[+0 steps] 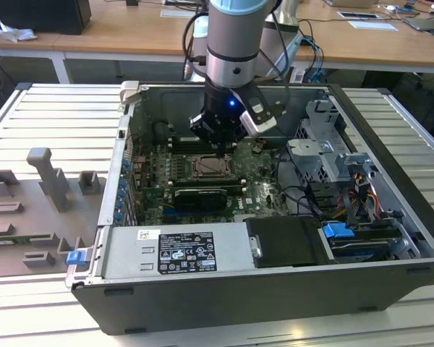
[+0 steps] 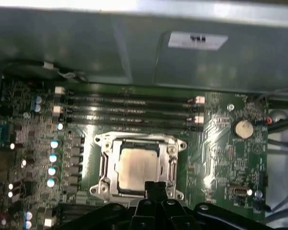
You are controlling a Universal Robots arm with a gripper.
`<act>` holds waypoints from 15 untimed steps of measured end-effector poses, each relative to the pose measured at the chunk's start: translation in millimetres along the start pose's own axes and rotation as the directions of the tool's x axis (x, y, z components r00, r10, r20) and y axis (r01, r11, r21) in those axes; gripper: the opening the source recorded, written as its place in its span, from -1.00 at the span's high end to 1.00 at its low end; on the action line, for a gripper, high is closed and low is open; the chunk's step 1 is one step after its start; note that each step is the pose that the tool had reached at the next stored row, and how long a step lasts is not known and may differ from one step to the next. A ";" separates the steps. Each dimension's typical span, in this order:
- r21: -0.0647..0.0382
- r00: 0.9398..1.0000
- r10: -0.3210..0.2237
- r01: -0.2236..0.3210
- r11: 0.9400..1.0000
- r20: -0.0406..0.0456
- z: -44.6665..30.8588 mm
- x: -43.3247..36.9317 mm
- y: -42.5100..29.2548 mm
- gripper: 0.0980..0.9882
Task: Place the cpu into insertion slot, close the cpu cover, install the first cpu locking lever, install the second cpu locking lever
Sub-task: 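Install the second cpu locking lever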
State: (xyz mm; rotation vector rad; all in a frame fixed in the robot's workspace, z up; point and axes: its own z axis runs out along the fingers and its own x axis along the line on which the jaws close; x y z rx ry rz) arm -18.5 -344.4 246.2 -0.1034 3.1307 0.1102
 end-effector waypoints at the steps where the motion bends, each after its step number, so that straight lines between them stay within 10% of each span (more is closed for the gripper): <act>1: 0.000 1.000 0.000 0.000 1.000 0.000 0.2 0.3 -2.3 0.98; 7: -0.003 1.000 0.000 0.000 1.000 0.000 3.5 2.2 -18.4 0.98; 10: -0.035 1.000 0.000 0.000 0.999 0.002 5.9 3.8 -22.5 0.98; 15: -0.037 1.000 0.000 0.000 0.999 0.002 6.4 5.4 -29.5 0.98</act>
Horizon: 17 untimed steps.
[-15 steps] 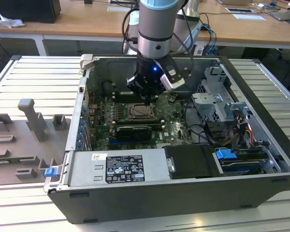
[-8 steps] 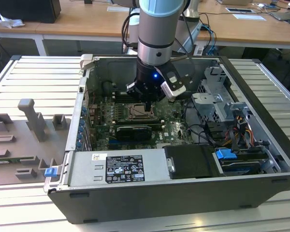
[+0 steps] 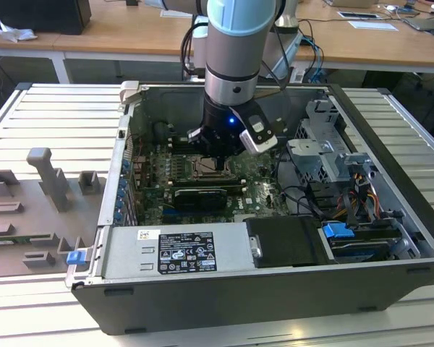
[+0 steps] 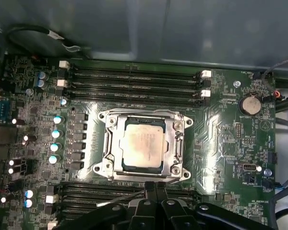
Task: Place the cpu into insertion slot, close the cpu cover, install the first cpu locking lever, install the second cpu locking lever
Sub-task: 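Install the second cpu locking lever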
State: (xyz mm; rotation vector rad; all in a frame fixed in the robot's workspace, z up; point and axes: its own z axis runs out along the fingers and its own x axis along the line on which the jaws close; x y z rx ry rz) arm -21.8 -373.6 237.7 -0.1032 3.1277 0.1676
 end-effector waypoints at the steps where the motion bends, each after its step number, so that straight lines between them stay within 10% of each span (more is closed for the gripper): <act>1: 0.000 1.000 0.000 0.000 1.000 0.000 0.0 0.0 -0.4 0.98; 10: -0.001 1.000 0.000 0.000 1.000 0.000 -0.4 0.4 -4.2 0.98; 17: -0.029 1.000 0.000 0.000 1.000 0.002 0.0 10.3 -10.7 0.98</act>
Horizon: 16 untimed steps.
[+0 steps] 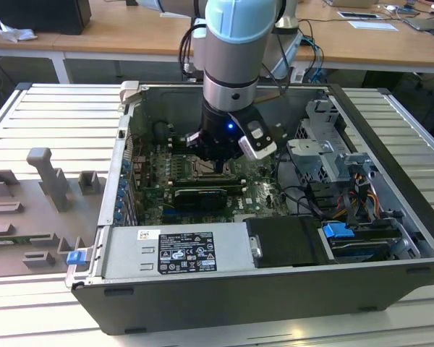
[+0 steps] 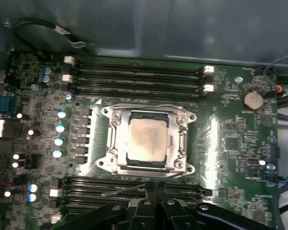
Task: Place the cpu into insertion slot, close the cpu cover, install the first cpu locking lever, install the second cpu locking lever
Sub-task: 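Install the second cpu locking lever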
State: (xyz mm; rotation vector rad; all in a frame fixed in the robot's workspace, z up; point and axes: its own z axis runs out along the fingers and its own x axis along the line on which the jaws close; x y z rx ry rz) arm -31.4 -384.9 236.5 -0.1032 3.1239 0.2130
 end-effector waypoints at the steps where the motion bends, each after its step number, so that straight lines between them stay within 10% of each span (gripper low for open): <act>1: -0.001 1.000 0.000 0.000 1.000 0.000 0.3 6.4 0.3 0.98; 6: -0.004 1.000 -0.006 0.006 1.000 -0.001 7.5 24.6 0.3 0.98; 12: -0.010 1.000 -0.016 0.016 1.000 -0.002 19.2 28.5 -1.2 0.98; 16: -0.045 0.999 -0.033 0.033 0.998 -0.001 23.9 32.3 -8.0 0.98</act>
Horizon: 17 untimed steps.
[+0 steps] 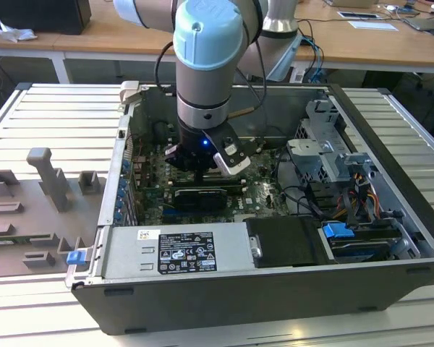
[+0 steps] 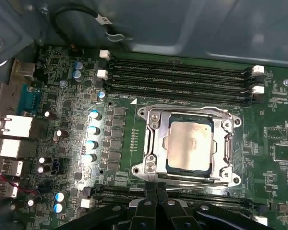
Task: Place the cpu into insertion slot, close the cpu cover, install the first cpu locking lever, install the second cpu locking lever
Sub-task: 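Install the second cpu locking lever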
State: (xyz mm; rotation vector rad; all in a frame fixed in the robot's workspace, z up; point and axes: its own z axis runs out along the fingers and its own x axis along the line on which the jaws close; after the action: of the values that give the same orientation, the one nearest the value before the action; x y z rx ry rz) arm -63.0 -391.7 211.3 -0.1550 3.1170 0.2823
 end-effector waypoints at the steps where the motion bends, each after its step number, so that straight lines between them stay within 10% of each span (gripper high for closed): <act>1: -0.004 1.000 -0.002 0.002 1.000 0.000 0.4 1.4 -0.2 0.98; 17: -0.100 0.999 -0.039 0.039 0.994 0.005 13.0 11.6 -8.9 0.98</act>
State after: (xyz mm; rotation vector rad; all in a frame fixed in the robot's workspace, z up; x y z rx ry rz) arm -73.7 -399.2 196.8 -0.2162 3.0939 0.4380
